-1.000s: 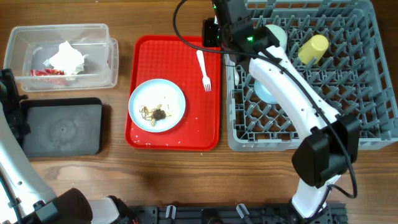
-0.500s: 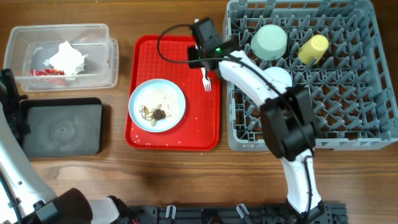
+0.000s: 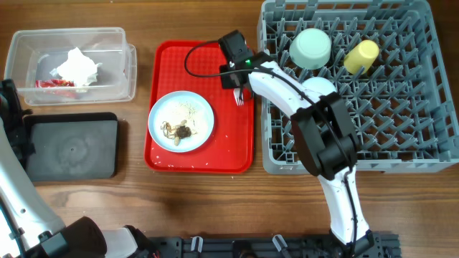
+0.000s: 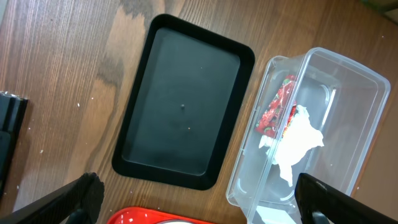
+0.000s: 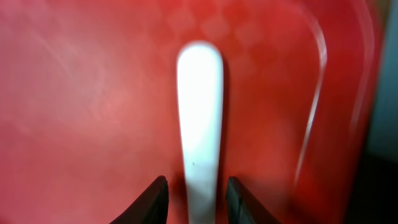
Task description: Sort waste into correct bins and load items into the dishwasher rack
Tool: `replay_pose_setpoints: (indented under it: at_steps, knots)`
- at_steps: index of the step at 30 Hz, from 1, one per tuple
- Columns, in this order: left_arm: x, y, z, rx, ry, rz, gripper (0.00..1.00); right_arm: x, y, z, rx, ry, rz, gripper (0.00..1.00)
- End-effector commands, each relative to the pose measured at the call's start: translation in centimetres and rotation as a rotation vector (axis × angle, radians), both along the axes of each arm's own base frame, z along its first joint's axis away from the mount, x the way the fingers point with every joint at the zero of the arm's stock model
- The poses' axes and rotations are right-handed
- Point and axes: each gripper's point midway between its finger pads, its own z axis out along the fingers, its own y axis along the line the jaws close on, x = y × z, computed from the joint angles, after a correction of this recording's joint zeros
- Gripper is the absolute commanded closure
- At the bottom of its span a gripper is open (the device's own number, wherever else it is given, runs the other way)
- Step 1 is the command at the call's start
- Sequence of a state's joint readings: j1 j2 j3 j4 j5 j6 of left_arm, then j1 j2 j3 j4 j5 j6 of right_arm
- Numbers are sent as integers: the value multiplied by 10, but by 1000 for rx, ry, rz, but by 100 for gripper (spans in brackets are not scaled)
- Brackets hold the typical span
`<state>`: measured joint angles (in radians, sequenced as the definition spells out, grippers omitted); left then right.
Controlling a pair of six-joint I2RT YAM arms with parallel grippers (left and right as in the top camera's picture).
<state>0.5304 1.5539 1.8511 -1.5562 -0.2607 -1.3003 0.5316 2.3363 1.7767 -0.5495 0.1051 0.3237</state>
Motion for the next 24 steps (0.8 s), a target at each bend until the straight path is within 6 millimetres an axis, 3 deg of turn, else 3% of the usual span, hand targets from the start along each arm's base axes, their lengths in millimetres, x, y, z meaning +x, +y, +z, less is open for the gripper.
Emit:
replay_pose_setpoints:
  at_steps: [1, 3, 10, 14, 18, 24]
  knots:
    - [-1, 2, -2, -1, 2, 22, 0, -11, -4, -30, -34, 68, 14, 69]
    - [-1, 2, -2, -1, 3, 22, 0, -12, -4, -31, -36, 70, 14, 70]
    - [-1, 2, -2, -1, 3, 22, 0, -18, -8, -33, -64, 91, 11, 94]
    - [-1, 2, -2, -1, 2, 22, 0, -14, -5, -24, -39, 86, -21, 95]
    - [-1, 2, -2, -1, 3, 22, 0, -5, -7, 4, -5, 46, -48, 96]
    - [-1, 2, -2, -1, 2, 22, 0, 8, -11, 72, 64, -66, -64, 95]
